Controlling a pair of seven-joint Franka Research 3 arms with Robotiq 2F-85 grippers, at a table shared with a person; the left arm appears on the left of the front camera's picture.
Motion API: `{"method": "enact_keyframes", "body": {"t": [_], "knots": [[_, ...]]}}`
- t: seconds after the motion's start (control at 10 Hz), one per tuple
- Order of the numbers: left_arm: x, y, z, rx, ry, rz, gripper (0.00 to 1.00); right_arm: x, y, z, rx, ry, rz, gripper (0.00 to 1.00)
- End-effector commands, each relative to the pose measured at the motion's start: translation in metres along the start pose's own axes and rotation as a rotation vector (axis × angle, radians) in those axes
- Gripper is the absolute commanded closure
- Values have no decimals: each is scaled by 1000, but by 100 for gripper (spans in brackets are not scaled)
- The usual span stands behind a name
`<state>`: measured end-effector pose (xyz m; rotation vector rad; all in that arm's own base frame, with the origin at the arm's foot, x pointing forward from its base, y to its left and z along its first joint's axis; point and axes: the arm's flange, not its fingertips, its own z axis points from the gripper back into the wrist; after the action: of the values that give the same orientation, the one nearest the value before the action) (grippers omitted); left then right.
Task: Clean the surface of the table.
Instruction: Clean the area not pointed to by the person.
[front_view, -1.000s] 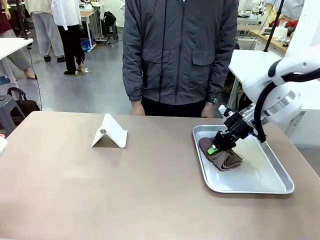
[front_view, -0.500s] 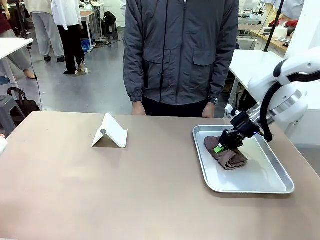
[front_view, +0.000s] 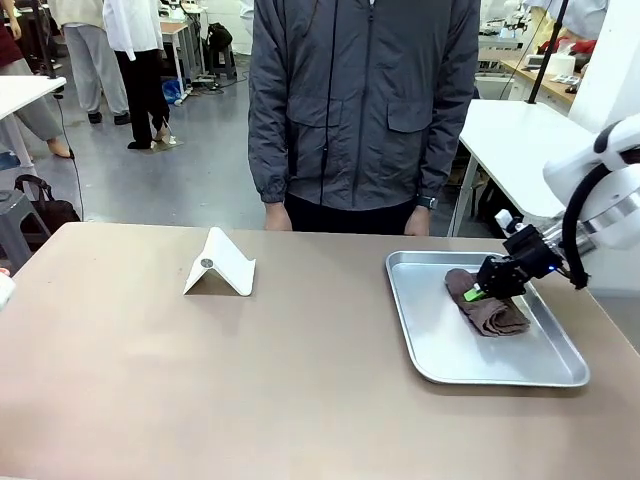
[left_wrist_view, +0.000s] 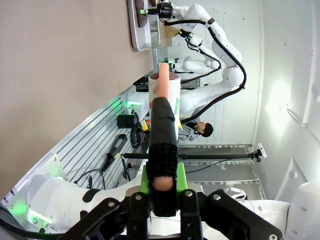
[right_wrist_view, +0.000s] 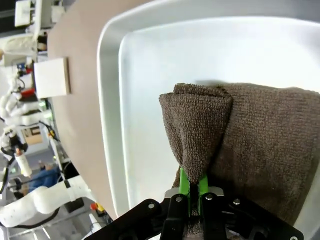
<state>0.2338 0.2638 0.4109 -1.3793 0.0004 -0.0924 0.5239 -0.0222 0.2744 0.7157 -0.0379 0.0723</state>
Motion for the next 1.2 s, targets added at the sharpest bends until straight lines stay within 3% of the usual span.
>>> {"method": "enact_keyframes", "body": {"t": [0.0,0.2,0.5,0.7,0.8,1.0,1.1], "knots": [[-1,-7,3,-13,-4,4,78,-14,-6,8,51,-65,-20,93],[-1,-7,3,-13,-4,4,78,-17,-5,15,177,-127,-5,93],[-1,-7,3,-13,-4,4,78,-28,1,38,541,-265,-1,93],[-1,-7,3,-13,-4,4,78,-40,10,52,679,-364,-56,93],[-1,-7,3,-13,-4,4,78,-50,17,64,793,-325,-50,93],[-1,-7,3,-13,-4,4,78,-70,22,88,1033,-204,-164,93],[-1,-7,3,-13,-4,4,78,-83,25,96,1028,-202,-183,93]]}}
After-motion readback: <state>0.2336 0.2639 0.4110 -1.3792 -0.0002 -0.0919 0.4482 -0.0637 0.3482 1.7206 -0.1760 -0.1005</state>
